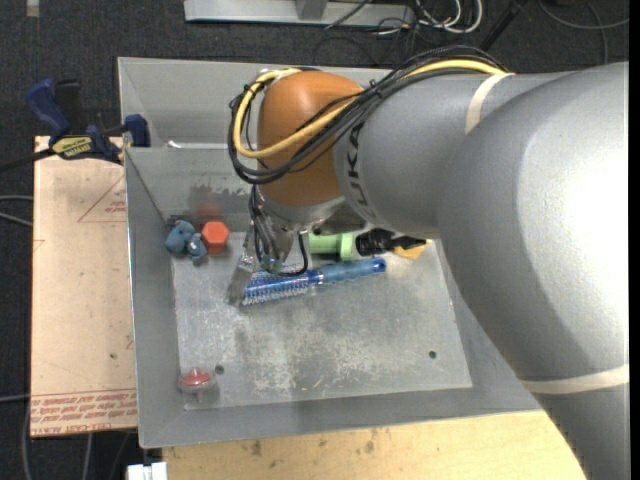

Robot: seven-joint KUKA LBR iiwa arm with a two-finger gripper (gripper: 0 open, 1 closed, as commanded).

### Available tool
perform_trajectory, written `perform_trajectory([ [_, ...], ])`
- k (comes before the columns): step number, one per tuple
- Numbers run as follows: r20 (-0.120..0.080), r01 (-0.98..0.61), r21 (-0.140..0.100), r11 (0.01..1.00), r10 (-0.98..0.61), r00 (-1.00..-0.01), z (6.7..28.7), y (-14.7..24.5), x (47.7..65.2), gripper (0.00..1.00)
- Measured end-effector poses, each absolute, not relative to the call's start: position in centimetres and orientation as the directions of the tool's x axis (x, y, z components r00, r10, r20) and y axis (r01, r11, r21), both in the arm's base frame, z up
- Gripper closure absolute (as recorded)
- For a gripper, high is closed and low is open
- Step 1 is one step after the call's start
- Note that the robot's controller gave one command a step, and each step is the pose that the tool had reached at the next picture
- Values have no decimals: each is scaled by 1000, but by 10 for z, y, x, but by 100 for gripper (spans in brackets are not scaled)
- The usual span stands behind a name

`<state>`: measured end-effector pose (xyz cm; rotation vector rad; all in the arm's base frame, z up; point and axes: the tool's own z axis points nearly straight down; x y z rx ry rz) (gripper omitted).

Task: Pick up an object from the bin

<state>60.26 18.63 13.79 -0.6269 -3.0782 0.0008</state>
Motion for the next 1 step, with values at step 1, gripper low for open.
perform_trajectory([
  [1, 3, 515, -4, 857, 515, -857, 82, 119, 592, 0],
])
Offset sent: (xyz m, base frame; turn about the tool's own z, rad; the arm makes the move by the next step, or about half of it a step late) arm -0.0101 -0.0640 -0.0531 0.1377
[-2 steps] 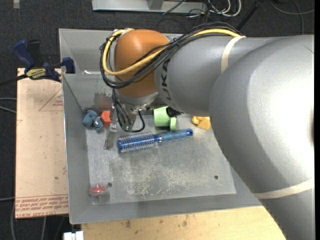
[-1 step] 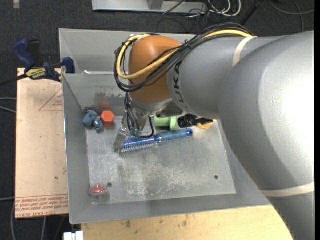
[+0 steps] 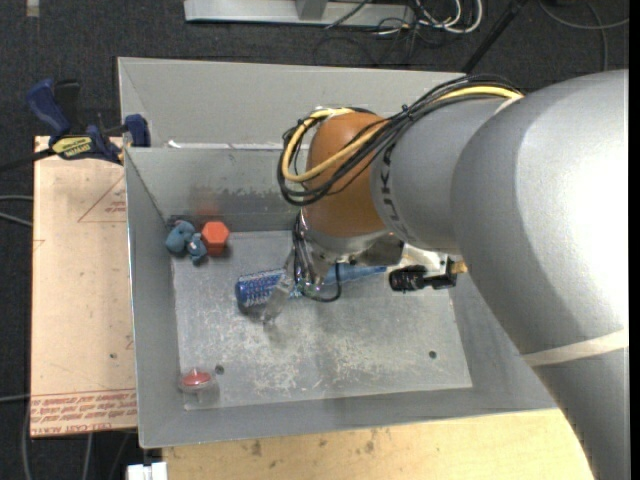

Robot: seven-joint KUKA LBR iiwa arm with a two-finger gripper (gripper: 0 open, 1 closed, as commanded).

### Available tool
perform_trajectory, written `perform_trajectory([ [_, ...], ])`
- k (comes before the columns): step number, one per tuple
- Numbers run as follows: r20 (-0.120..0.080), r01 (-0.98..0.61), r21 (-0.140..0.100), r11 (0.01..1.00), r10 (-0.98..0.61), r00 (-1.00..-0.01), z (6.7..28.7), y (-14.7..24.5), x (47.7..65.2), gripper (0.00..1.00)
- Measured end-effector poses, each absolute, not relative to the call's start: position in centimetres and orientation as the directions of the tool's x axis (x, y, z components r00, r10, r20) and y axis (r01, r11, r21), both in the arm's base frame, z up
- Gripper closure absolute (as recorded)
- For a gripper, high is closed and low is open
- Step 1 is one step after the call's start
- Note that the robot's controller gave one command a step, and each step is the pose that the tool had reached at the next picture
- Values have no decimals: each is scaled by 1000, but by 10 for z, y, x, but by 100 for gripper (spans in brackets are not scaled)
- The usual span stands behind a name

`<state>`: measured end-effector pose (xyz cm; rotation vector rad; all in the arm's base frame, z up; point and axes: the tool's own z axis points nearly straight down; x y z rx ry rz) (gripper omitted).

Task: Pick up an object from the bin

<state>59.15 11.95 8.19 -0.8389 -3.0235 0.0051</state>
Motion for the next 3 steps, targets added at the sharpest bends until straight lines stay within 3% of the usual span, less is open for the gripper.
perform_trajectory([
  [1, 2, 513, 0, 858, 513, -858, 84, 123, 592, 100],
  [2, -1, 525, 4, 851, 525, -851, 102, 145, 606, 100],
  [3, -5, 530, 7, 848, 530, -848, 246, 161, 598, 100],
])
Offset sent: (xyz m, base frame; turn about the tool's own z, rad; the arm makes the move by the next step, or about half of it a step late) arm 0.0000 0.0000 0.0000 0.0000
